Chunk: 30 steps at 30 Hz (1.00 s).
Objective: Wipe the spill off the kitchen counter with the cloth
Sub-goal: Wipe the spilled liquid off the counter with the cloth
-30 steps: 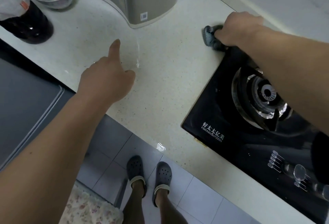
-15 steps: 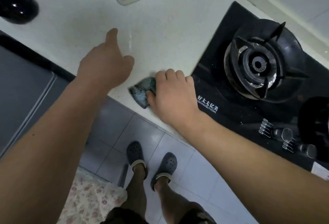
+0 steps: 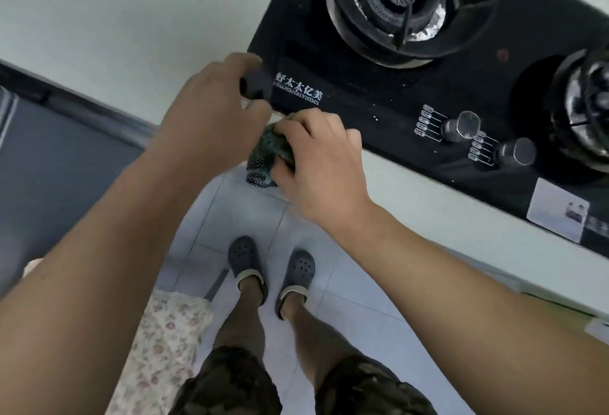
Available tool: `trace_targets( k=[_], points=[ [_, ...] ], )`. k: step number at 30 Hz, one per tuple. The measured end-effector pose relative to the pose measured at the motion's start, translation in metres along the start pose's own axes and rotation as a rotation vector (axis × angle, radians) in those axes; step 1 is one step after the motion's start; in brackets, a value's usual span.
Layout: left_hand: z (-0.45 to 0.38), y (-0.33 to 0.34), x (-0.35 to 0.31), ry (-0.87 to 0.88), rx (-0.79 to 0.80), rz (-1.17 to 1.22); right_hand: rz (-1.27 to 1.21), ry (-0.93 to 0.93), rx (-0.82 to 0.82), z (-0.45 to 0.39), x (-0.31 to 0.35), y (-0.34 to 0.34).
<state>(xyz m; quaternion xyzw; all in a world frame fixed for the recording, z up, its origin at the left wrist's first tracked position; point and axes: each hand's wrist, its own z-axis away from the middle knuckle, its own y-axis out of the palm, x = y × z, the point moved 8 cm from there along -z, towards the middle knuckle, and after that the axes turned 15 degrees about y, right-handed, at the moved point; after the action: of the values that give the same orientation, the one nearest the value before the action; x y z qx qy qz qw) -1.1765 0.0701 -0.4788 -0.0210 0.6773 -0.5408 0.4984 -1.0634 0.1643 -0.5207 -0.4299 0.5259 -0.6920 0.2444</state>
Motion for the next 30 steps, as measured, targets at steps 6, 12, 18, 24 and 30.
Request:
trace_targets(
  k=[6,12,18,24,30],
  points=[
    [0.014,0.067,-0.057,0.116,0.165,-0.059,-0.066,0.125,0.001,0.034,-0.080,-0.023],
    [0.037,0.120,-0.079,0.169,0.330,-0.228,-0.100,0.205,-0.056,0.068,-0.135,-0.041],
    [0.063,0.164,-0.124,0.264,0.410,-0.285,-0.094,0.273,-0.105,0.102,-0.191,-0.057],
    [0.077,0.209,-0.174,0.300,0.466,-0.321,-0.051,0.298,-0.172,0.130,-0.254,-0.077],
    [0.080,0.258,-0.225,0.289,0.471,-0.350,-0.017,0.267,-0.227,0.165,-0.330,-0.093]
  ],
)
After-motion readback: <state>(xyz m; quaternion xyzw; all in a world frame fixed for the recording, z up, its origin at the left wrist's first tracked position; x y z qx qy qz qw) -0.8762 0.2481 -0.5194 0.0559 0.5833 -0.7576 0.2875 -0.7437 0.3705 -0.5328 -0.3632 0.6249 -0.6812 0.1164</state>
